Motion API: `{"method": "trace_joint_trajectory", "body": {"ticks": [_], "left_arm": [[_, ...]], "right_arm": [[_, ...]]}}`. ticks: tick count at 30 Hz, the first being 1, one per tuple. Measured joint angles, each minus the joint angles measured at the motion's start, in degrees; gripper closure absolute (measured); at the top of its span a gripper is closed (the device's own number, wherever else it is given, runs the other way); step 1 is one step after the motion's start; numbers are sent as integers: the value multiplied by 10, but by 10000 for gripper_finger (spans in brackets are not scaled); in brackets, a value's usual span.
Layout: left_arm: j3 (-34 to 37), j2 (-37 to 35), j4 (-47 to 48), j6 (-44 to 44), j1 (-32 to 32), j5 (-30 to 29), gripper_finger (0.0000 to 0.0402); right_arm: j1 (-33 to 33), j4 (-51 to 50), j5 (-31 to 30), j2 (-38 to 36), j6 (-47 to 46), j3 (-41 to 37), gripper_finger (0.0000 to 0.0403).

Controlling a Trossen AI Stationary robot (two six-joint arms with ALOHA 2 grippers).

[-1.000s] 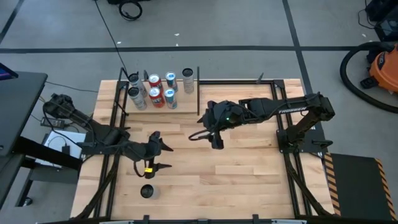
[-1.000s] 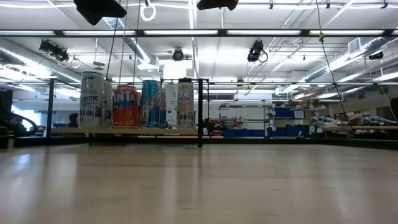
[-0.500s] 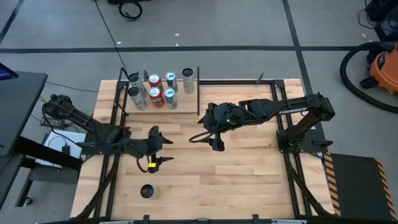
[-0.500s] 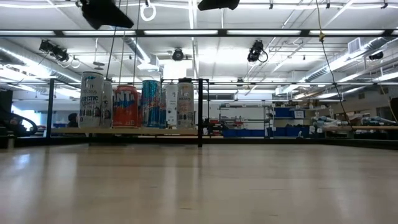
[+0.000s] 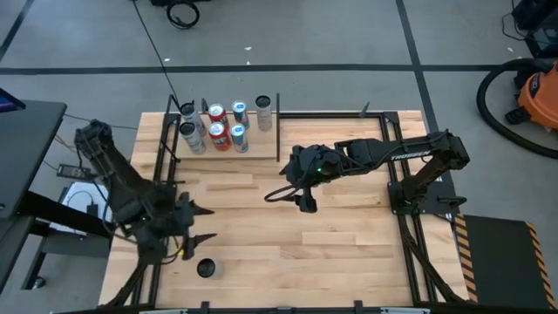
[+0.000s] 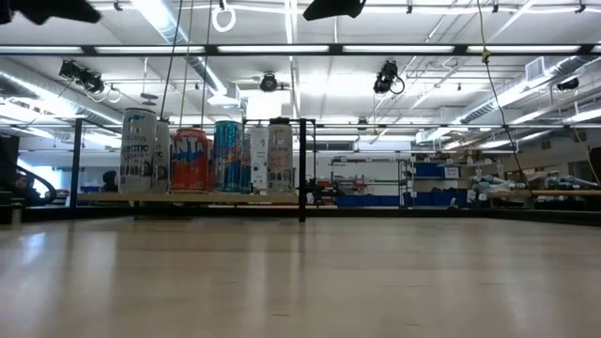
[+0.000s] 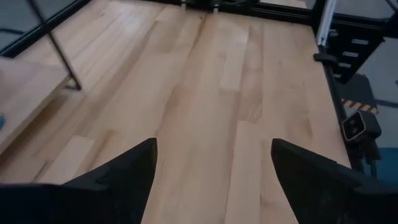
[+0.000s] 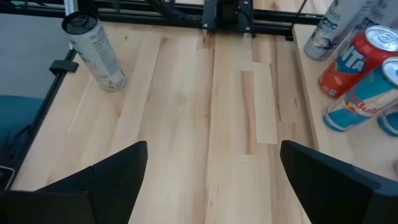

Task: Place canned beverage on shelf
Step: Put the white yellow soda can aligned with the other white yellow soda can on the shelf

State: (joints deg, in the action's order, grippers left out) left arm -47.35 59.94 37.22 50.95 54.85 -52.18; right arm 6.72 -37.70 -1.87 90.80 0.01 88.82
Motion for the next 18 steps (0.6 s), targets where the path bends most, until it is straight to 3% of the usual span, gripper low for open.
{"method": "trace_joint_trajectory", "body": {"ticks": [6,14,18], "left_arm": [[0,0,88,191,94,-43,86],[0,35,81,236,159,-38,86],[0,73,81,270,185,-7,86]], "right_arm": [[0,0,9,0,0,0,25],[0,0,11,0,0,0,25],[0,0,17,0,0,0,25]]}}
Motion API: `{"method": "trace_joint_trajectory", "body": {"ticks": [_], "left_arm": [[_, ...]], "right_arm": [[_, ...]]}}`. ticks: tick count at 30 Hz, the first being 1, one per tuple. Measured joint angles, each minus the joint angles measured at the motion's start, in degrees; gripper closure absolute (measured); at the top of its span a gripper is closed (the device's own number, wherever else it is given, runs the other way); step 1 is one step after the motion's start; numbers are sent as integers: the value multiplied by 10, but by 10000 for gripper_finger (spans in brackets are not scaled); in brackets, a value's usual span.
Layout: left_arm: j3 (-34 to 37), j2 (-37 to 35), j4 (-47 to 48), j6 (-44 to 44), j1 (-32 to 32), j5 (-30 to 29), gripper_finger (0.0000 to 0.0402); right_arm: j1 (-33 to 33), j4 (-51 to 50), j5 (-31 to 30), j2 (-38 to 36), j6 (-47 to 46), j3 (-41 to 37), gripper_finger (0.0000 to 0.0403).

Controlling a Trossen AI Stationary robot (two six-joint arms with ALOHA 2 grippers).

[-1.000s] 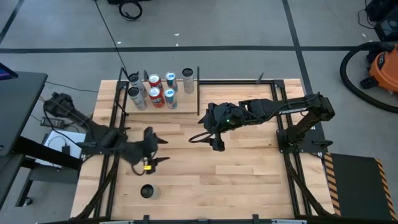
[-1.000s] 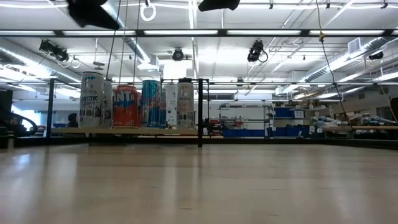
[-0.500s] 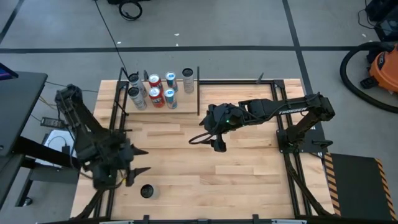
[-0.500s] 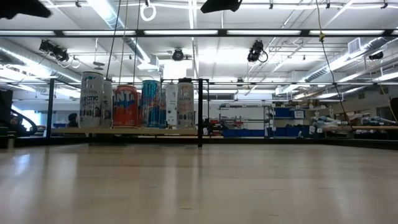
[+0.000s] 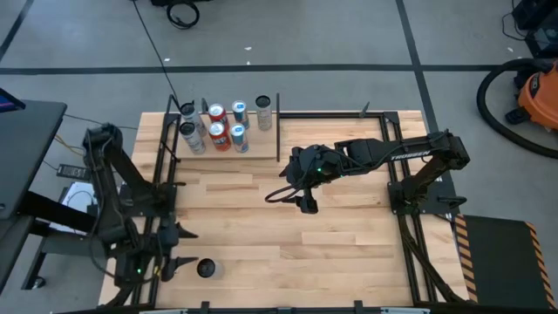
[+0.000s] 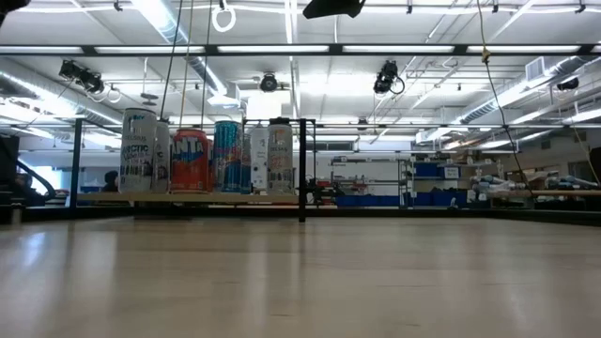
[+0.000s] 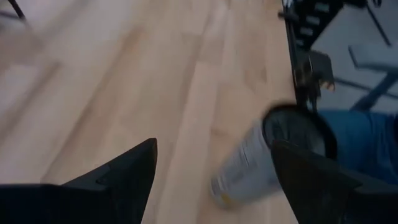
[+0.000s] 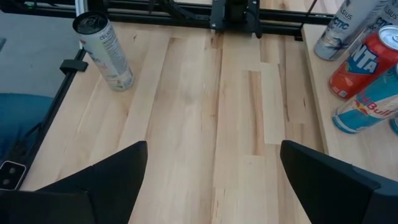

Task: Place canned beverage on shelf
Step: Put the white yellow soda can aligned with the other white yellow soda can on the shelf

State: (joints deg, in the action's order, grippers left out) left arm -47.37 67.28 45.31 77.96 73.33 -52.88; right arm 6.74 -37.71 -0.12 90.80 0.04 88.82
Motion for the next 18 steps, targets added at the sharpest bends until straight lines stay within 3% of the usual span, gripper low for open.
{"method": "trace_joint_trajectory", "body": {"ticks": [8,18], "left_arm": [[0,45,-3,53,47,21,86],[0,107,-61,55,46,15,86]], "right_arm": [[0,0,0,0,1,0,25],[0,0,0,0,1,0,25]]}}
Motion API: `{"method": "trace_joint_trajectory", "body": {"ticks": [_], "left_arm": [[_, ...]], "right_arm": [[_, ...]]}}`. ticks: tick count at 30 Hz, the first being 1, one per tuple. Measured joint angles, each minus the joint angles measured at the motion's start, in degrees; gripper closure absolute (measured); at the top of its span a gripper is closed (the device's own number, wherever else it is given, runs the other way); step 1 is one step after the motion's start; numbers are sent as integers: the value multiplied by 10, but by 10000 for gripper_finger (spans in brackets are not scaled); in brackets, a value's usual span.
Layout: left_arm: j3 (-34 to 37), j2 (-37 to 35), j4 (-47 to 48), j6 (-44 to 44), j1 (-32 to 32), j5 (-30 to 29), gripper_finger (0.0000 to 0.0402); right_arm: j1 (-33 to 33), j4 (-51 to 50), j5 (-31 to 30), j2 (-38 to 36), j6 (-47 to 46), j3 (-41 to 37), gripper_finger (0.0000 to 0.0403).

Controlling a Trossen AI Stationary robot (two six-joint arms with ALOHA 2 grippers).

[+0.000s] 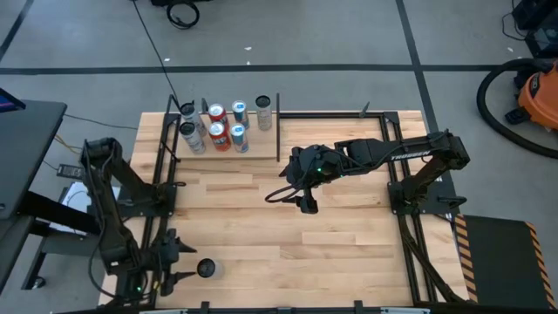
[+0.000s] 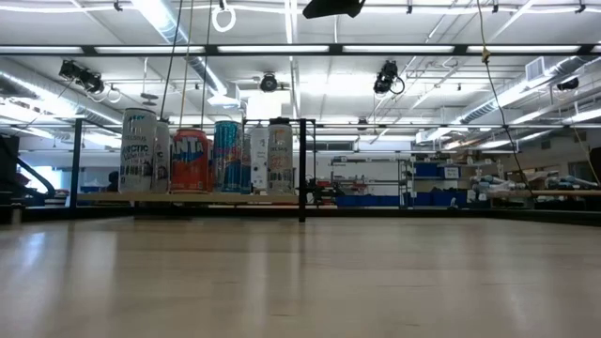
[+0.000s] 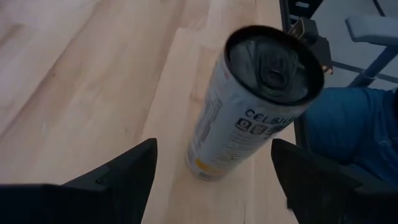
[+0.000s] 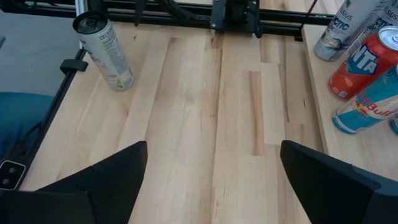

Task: Place canned beverage on shelf
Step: Put the white yellow soda can aligned with the other white yellow soda can on the shelf

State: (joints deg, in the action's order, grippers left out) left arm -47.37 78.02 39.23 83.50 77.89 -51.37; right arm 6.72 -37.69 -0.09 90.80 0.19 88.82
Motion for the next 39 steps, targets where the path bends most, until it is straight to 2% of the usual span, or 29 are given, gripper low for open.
{"method": "trace_joint_trajectory", "body": {"ticks": [7,15,19,29,39], "left_arm": [[0,40,-27,20,-5,0,86],[0,48,-35,29,-27,0,86],[0,49,-50,29,-40,18,86],[0,49,-107,-36,-43,5,86],[0,86,-134,-52,-87,34,86]], "right_arm": [[0,0,2,0,0,0,25],[0,1,2,0,0,0,25],[0,1,2,0,0,0,25],[0,1,2,0,0,0,25],[0,0,2,0,0,0,25]]}}
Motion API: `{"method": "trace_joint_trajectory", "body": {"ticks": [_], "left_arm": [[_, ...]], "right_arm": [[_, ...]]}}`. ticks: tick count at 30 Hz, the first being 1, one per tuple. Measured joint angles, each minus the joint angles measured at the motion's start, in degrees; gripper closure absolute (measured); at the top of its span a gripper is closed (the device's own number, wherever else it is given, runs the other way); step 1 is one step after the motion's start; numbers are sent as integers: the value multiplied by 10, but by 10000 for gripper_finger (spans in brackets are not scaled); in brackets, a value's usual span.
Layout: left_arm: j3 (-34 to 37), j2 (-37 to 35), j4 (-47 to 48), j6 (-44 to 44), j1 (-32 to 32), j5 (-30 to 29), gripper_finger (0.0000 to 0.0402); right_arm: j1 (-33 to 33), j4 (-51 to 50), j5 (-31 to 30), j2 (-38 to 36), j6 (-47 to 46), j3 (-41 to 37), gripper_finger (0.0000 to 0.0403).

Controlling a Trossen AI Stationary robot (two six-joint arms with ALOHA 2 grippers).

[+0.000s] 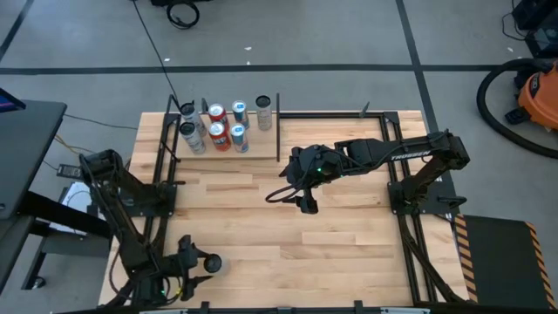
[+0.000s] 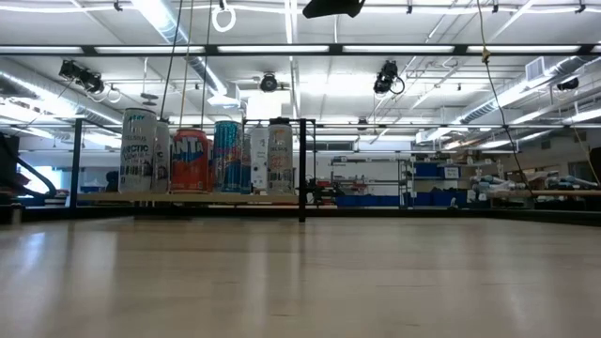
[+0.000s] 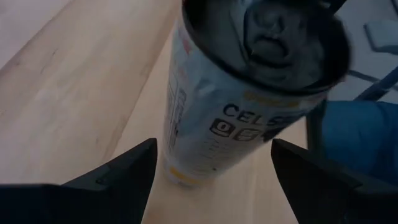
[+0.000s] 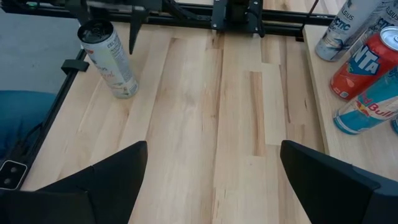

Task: Place canned beverage on shelf
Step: Put the white yellow soda can aligned with the other white yellow soda can on the shelf

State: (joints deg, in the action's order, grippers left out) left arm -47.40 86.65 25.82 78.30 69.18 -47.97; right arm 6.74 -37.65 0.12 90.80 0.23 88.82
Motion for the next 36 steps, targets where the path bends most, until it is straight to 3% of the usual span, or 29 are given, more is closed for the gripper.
{"method": "trace_joint_trajectory", "body": {"ticks": [16,36], "left_arm": [[0,41,-20,-86,-101,-3,86],[0,41,-29,-334,-299,63,86]], "right_arm": [[0,0,0,0,7,0,25],[-1,0,0,0,16,0,25]]}}
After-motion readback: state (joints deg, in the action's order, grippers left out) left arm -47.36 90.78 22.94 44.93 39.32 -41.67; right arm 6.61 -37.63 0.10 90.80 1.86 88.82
